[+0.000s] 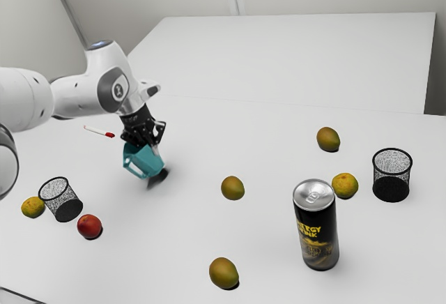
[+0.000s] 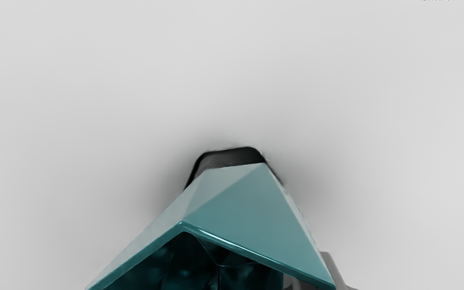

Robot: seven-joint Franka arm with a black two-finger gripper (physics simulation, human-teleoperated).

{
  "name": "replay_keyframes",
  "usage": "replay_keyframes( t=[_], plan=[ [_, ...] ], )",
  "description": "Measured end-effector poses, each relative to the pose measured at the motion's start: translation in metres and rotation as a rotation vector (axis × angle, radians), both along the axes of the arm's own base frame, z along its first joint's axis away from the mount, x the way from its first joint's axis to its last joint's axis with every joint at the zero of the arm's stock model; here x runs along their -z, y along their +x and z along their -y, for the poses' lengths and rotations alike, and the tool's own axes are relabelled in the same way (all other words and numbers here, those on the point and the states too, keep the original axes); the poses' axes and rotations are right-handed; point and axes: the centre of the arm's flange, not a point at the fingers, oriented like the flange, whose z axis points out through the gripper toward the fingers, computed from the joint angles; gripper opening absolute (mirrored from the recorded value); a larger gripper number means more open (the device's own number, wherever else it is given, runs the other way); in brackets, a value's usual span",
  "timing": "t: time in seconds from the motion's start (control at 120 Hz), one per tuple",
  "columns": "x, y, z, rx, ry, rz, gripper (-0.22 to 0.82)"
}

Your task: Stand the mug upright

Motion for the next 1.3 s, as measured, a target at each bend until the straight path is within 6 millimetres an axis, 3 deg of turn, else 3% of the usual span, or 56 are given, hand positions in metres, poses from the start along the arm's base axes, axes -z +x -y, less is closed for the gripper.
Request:
replay_keyframes(
  t=[0.45,0.9,1.108,1.3],
  plan=[
    [0.009,-0.001,0.01,-0.203,0.088,-0.036,-0.18],
    [0.038,0.005,0.01,-0.332,0.117,-0.08,-0.18],
    [0.038,0.006,0.009,-0.363,0.107,-0.073,0.27],
    [0.027,0.013,0.012,-0.37,0.104,-0.047,0.47]
  ],
)
